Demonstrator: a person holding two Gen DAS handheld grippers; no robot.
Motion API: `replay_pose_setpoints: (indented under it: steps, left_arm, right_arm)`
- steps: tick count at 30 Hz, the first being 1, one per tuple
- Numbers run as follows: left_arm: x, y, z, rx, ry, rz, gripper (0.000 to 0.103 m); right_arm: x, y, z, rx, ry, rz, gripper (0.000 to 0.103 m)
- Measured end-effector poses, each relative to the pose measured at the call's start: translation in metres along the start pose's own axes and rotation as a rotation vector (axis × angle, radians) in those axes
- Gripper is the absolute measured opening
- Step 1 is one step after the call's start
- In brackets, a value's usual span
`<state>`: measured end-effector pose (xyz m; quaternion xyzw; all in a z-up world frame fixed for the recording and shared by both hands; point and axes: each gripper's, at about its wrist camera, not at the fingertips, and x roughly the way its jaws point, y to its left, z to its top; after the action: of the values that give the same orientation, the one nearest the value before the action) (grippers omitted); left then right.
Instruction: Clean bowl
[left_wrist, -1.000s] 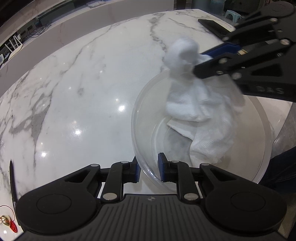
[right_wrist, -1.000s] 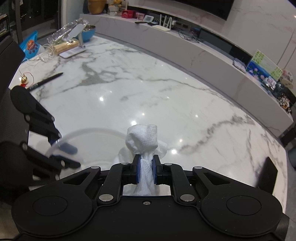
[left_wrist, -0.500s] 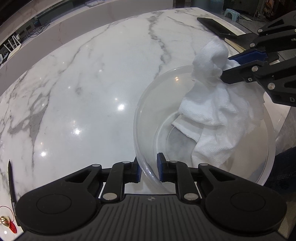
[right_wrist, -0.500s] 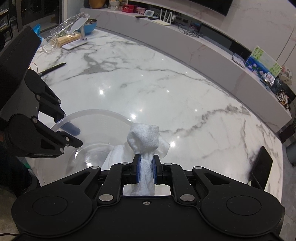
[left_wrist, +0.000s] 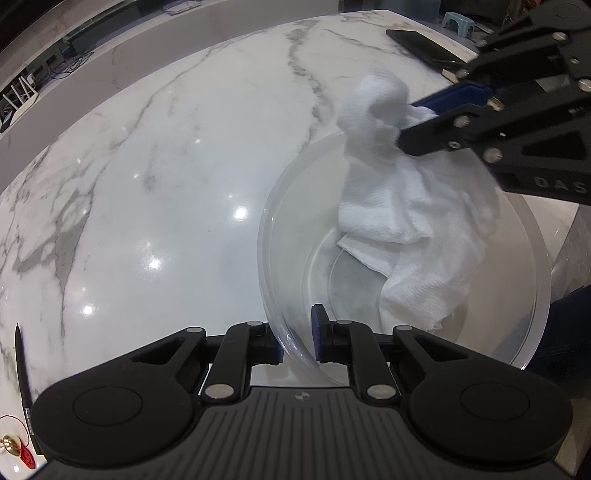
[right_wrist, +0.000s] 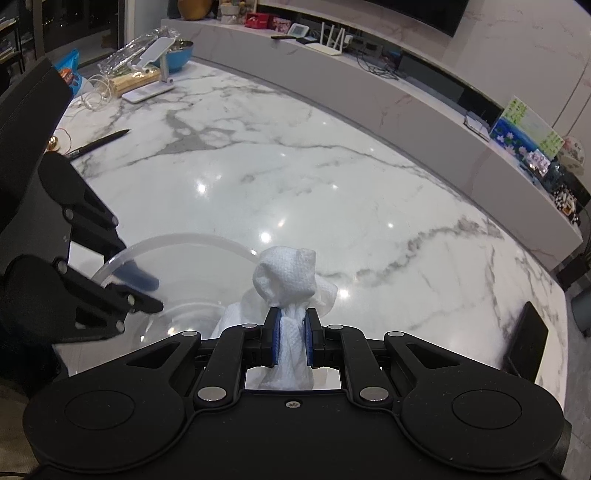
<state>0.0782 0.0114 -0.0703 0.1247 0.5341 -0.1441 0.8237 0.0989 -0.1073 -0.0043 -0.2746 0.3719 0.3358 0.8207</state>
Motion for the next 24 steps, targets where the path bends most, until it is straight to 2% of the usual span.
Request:
replay_pose_setpoints:
  steps: [24]
  left_arm:
    - [0.000, 0.003, -0.001, 0.025, -0.001, -0.005, 0.013]
  right_arm:
    - [0.014, 0.020, 0.025, -0.021, -0.077, 0.067, 0.011]
